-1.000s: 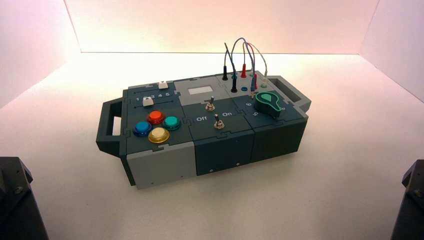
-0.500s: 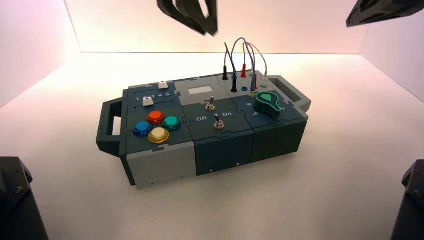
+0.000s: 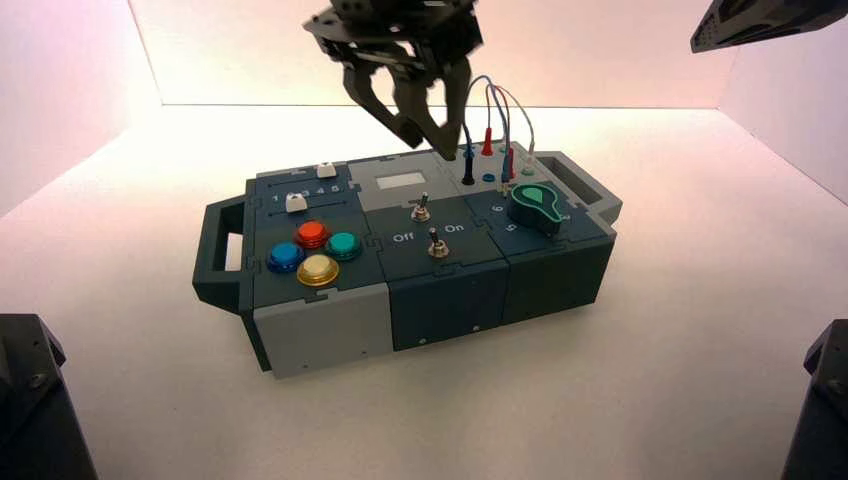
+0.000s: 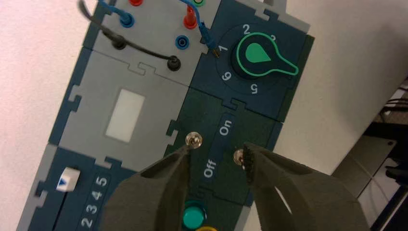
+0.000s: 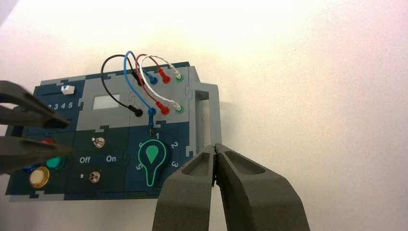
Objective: Pull the black wire.
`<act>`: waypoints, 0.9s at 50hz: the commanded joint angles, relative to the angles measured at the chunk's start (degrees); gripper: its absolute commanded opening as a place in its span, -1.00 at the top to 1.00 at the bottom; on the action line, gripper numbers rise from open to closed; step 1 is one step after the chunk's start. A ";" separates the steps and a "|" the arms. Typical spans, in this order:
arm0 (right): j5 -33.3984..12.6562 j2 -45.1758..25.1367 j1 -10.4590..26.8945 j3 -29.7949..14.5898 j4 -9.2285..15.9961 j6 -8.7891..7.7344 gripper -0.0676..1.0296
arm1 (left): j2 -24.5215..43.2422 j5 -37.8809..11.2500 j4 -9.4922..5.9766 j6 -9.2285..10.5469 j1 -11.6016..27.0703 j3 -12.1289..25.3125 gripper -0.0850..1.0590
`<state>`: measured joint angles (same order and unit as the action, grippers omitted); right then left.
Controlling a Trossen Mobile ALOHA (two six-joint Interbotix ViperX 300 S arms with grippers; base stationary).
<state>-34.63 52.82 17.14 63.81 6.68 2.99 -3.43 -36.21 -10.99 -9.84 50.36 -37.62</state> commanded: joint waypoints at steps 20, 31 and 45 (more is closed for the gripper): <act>0.26 0.79 0.18 -1.76 0.26 -0.09 0.92 | 11.95 2.55 1.14 -3.43 0.26 10.28 -0.32; 0.35 1.58 0.26 -1.67 0.26 0.00 0.92 | 15.38 2.64 1.93 -3.69 -0.70 14.06 -0.32; 0.53 1.93 0.26 -1.67 0.26 0.00 0.92 | 15.56 1.93 2.02 -4.83 -3.87 14.77 -0.31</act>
<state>-34.63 55.02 17.23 63.81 6.77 2.99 13.10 -34.54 -9.14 -14.06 47.64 -24.26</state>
